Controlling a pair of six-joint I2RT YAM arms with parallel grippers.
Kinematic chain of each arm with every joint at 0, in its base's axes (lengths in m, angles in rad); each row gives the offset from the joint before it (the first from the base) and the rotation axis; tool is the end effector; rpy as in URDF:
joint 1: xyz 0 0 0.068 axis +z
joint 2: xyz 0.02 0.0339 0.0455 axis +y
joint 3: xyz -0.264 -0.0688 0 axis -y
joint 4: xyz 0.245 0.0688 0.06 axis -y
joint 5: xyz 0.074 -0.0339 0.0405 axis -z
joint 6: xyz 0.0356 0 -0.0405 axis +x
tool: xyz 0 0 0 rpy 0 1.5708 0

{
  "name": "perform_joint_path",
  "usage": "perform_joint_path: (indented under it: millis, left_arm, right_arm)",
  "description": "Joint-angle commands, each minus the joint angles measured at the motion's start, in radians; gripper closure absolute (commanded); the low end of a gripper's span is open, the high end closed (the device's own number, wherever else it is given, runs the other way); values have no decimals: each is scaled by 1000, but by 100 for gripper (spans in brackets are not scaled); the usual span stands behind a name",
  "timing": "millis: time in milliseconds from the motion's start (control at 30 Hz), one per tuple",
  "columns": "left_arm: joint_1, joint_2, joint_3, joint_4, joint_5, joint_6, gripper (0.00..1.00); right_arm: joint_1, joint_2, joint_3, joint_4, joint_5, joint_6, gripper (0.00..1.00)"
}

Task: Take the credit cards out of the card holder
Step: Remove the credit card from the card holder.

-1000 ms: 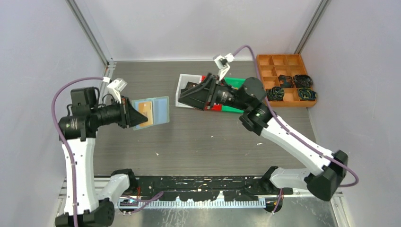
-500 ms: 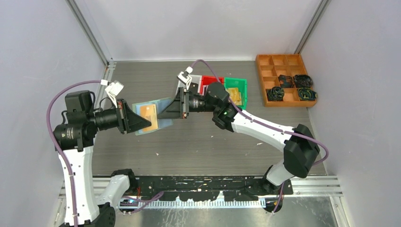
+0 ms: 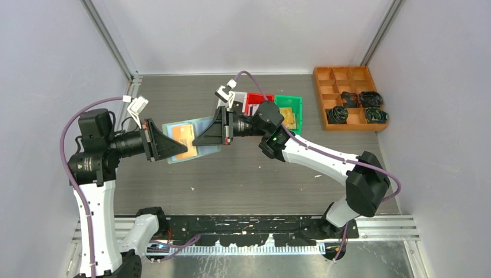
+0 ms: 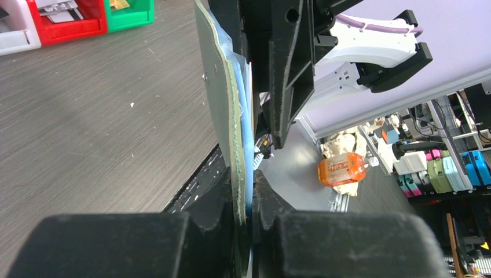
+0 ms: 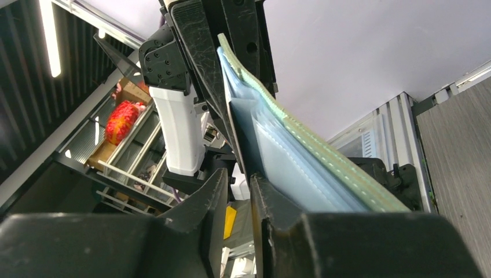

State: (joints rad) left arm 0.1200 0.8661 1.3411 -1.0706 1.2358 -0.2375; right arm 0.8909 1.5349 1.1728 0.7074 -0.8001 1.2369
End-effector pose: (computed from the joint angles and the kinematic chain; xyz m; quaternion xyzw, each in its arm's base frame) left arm 0.1136 -0.0202 0.4319 0.1391 0.7569 -0.5333 0.3512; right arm 0.2026 0.2912 0.3801 -0.2227 0.5766 0.7675 0.1700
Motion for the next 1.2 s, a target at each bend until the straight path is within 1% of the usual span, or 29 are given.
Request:
perform_joint_path:
  millis: [0, 167, 333, 400, 500, 633, 733, 800, 867, 967, 1167]
  left_arm:
    - [3, -3, 11, 24, -22, 2, 96]
    - [3, -4, 6, 14, -9, 9, 90]
    - [2, -19, 12, 13, 22, 9, 84]
    - [3, -24, 13, 21, 44, -3, 81]
    - [3, -32, 9, 59, 82, -40, 79]
    - [3, -50, -32, 183, 119, -158, 78]
    - [3, -62, -54, 264, 125, -225, 79]
    - [2, -67, -56, 277, 127, -237, 83]
    - [3, -66, -55, 280, 129, -242, 89]
    - [1, -63, -49, 281, 131, -245, 94]
    - [2, -68, -45, 291, 130, -257, 96]
  right_arm:
    - [9, -5, 27, 136, -21, 52, 75]
    - [15, 17, 36, 162, -7, 65, 81]
    - [14, 33, 39, 198, -2, 83, 95]
    - [7, 18, 18, 199, 6, 71, 98]
    - [-10, -20, -37, 198, 35, 42, 99]
    - [-17, -71, -85, 153, 63, -26, 99]
    - [-17, -90, -104, 129, 69, -51, 99]
    - [-17, -95, -111, 126, 68, -53, 99]
    - [-18, -97, -115, 125, 63, -53, 99]
    - [-17, -102, -129, 122, 61, -60, 99]
    - [-17, -109, -139, 120, 62, -68, 99]
